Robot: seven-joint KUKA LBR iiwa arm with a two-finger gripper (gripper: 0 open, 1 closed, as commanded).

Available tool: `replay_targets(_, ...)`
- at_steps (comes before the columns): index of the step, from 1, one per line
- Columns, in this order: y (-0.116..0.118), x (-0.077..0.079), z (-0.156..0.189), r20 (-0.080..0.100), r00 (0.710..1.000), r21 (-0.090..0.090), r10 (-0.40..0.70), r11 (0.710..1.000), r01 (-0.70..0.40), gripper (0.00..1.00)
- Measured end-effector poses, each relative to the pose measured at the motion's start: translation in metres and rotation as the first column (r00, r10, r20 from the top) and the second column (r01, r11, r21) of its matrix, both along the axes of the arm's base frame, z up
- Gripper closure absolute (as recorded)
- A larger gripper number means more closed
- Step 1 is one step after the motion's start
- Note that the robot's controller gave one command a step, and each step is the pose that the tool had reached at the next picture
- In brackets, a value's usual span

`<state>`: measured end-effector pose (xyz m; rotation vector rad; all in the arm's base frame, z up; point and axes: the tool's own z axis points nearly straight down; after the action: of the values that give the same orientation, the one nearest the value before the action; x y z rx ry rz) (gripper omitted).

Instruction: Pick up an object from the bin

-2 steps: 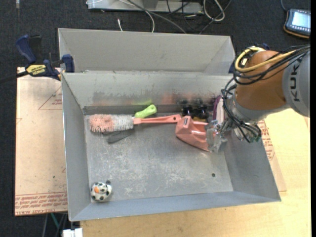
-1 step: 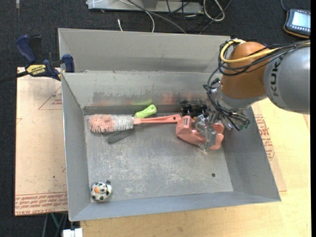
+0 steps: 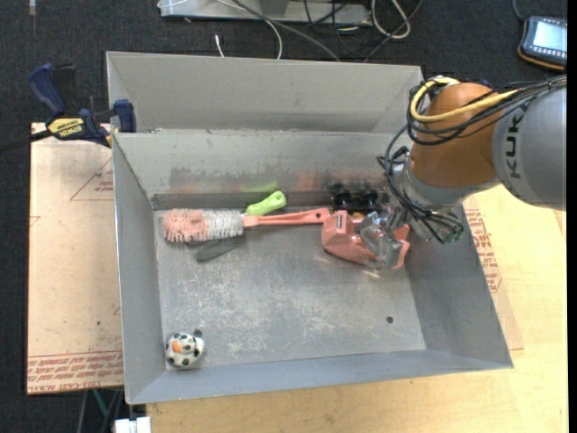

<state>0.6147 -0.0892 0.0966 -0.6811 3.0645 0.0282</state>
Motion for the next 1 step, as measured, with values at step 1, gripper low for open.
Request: replay_targets(1,0.0000,0.0000,0.0000,0.000,1.000,0.000,-0.001,1.000,0.001,1.00)
